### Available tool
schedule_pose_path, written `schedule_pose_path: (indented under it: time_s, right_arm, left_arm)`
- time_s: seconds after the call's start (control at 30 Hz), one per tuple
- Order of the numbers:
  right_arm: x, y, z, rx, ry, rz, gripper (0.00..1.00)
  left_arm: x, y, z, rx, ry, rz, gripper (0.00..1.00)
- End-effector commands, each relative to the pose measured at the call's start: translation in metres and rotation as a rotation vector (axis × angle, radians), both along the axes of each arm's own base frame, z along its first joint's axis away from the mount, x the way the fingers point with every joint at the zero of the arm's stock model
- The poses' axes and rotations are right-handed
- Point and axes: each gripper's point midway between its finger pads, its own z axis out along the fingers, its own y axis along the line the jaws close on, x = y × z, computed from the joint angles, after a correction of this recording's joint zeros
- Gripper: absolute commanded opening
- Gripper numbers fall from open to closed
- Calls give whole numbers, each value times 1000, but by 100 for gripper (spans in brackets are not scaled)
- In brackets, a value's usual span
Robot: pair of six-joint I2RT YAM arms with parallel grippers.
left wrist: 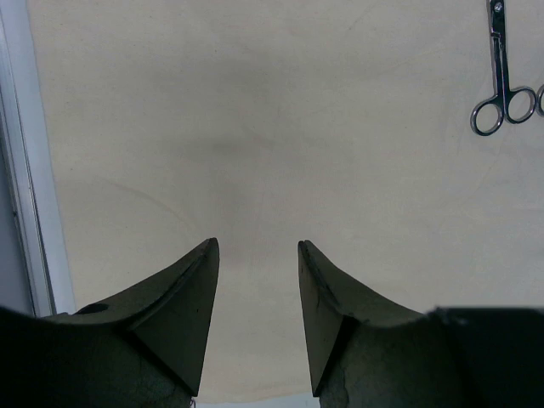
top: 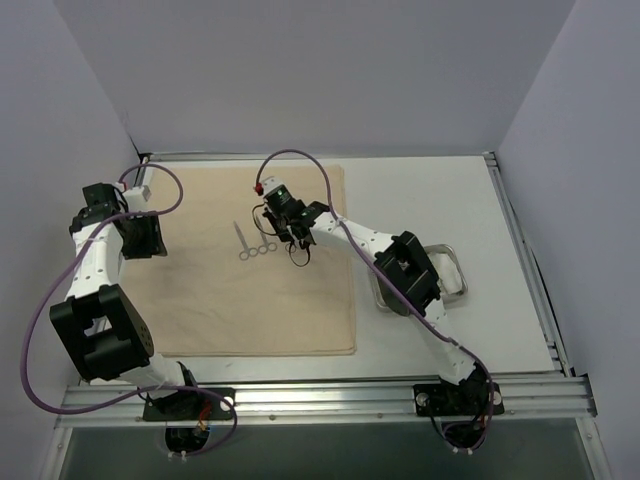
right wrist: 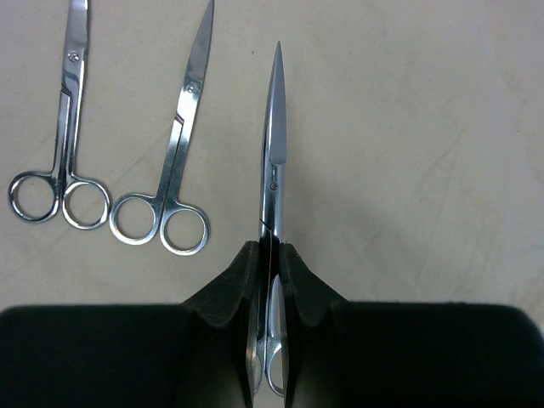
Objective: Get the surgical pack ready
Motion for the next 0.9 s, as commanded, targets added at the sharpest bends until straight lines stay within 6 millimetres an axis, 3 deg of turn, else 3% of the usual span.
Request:
schedule_pose_path:
  time_s: [0.0, 0.27, 0.4, 0.47, 0.5, 0.57, 0.6, 0.67, 0.7, 0.77, 0.8, 0.87]
  right_arm:
    - [2, 1, 63, 52, -110, 29, 0]
    - [-7, -11, 66, 28, -97, 146, 0]
    - [-13, -29, 93, -20, -149, 232, 0]
    - [-10, -49, 100, -61, -160, 247, 0]
    - [-9, -60, 116, -79, -194, 262, 0]
    - [-11, -79, 118, -70, -173, 299, 0]
    - [-12, -88, 134, -72, -204, 326, 0]
    - [-14, -110, 133, -103, -195, 337, 0]
    - [-14, -121, 144, -138, -228, 364, 0]
    - [-23, -143, 133, -217, -202, 412, 0]
    - [-24, -156, 138, -243, -218, 403, 0]
    - [-29, -168, 131, -244, -177, 408, 0]
  left_arm:
    - [9, 0, 21, 9, -88, -19, 52]
    - [11, -1, 26, 4, -103, -31, 52]
    - [16, -2, 29, -3, -118, -49, 52]
    - [18, -2, 31, -4, -124, -57, 52]
    - [20, -1, 30, -4, -122, -60, 52]
    - [24, -1, 34, 2, -137, -62, 52]
    - [27, 2, 36, 14, -152, -62, 52]
    - [29, 3, 40, 24, -169, -64, 52]
    - [30, 3, 40, 26, -174, -66, 52]
    - [33, 2, 43, 23, -184, -75, 52]
    - [34, 2, 43, 22, -187, -78, 52]
    - [36, 2, 45, 21, -193, -82, 52]
